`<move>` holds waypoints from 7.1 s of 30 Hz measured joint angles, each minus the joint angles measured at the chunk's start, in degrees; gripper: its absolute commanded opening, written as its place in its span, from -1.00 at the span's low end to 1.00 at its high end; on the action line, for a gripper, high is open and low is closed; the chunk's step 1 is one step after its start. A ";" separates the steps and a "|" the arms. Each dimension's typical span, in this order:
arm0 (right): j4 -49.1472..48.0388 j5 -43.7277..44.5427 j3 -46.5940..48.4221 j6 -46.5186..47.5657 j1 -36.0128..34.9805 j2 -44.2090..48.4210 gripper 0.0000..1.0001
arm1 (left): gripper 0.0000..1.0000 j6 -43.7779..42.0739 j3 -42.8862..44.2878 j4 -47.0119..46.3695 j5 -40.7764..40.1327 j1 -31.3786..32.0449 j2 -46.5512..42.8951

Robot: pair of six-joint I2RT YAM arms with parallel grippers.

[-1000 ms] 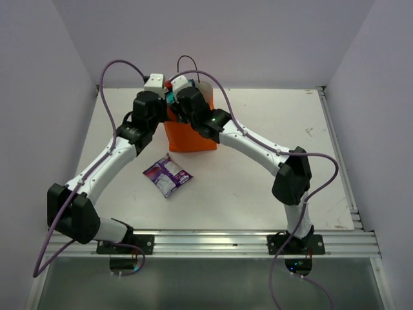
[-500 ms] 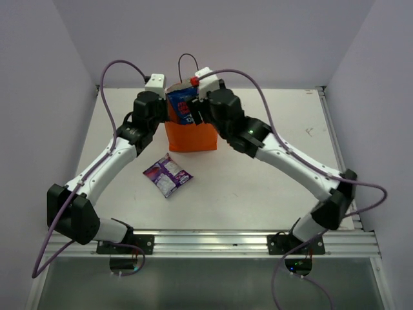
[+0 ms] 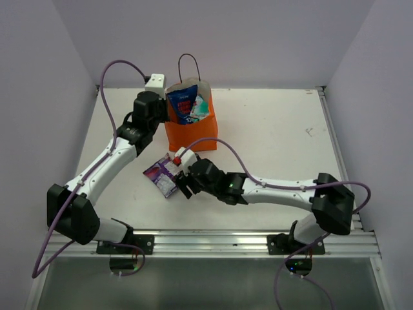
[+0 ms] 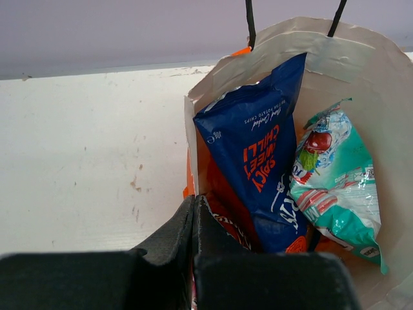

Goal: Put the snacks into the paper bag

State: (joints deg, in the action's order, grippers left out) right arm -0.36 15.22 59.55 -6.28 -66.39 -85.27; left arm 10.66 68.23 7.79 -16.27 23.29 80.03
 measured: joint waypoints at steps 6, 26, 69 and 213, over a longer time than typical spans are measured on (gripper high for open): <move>-2.82 -1.55 -1.20 -2.25 -1.22 -7.23 0.43 | -1.00 0.02 0.00 -0.02 -0.02 0.00 0.00; -8.37 -1.03 11.67 -4.24 -1.20 -29.81 0.13 | -1.00 0.00 0.00 -0.02 -0.02 0.00 0.00; -7.32 8.28 17.44 -0.81 -1.03 -33.94 -1.00 | -1.00 0.00 0.00 -0.02 -0.07 0.00 -0.02; 37.75 26.53 27.52 -3.89 15.58 -4.79 -1.00 | -1.00 10.60 -9.09 5.01 -8.72 17.86 -12.83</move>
State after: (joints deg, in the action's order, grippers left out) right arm 37.39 41.76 87.07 -10.17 -50.81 -90.06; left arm 21.26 59.13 12.80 -24.99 41.15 67.20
